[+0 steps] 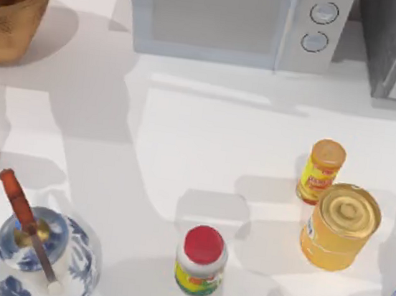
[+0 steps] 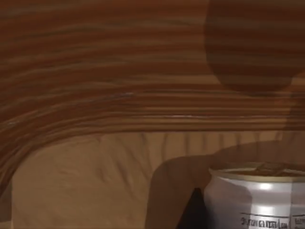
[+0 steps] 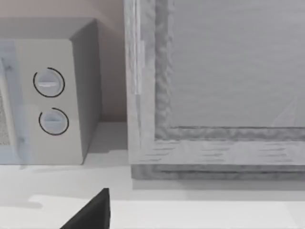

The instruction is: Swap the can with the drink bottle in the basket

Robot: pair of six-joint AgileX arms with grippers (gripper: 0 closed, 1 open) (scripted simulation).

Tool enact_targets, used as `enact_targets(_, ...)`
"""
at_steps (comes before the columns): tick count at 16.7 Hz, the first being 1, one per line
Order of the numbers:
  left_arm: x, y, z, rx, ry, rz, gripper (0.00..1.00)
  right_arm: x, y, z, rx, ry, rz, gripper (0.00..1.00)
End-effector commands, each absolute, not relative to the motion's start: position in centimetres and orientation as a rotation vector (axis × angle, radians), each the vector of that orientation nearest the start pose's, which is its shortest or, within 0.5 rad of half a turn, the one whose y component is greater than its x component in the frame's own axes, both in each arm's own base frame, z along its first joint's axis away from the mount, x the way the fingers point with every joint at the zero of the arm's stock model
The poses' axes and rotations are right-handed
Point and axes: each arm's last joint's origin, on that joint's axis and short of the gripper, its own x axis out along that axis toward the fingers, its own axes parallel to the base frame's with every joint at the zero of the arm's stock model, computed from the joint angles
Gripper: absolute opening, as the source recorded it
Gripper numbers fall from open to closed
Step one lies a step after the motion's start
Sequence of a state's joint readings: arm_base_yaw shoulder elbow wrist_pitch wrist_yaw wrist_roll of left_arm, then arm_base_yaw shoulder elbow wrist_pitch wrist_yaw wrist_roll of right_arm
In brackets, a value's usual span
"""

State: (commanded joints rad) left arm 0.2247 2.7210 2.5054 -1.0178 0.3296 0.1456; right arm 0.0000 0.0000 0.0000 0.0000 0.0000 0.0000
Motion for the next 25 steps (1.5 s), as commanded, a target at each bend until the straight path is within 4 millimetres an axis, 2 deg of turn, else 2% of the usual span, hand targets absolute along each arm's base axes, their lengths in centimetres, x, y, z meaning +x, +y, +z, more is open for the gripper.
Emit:
enact_targets(2,53.8,12.1,12.2,-0.214,1.173,-0.154,0.02,10.6,-0.1,16.0,0.0,0.0,0.0,1.0)
enact_targets(3,53.8,12.1,12.2,-0.214,1.173,-0.154,0.0,10.6,-0.1,16.0,0.0,0.0,0.0,1.0)
enact_targets(10,53.8,12.1,12.2,-0.214,1.173,-0.154,0.0,10.6,-0.1,16.0,0.0,0.0,0.0,1.0)
enact_targets(11,53.9,11.6,14.4,-0.201,1.13,-0.164,0.0,10.6,-0.1,16.0,0.0,0.0,0.0,1.0)
enact_targets(16,53.0,11.6,15.1,-0.212,1.147,-0.132,0.0,10.6,-0.1,16.0,0.0,0.0,0.0,1.0)
enact_targets(18,52.0,11.3,16.9,-0.202,1.129,-0.111,0.0,10.6,-0.1,16.0,0.0,0.0,0.0,1.0)
enact_targets(21,49.5,10.2,21.2,-0.162,1.049,-0.084,0.0,10.6,-0.1,16.0,0.0,0.0,0.0,1.0)
enact_targets(23,46.9,9.1,24.5,-0.123,0.969,-0.07,0.0,10.6,-0.1,16.0,0.0,0.0,0.0,1.0)
enact_targets(25,43.6,7.7,27.7,-0.082,0.876,-0.059,0.0,10.6,-0.1,16.0,0.0,0.0,0.0,1.0)
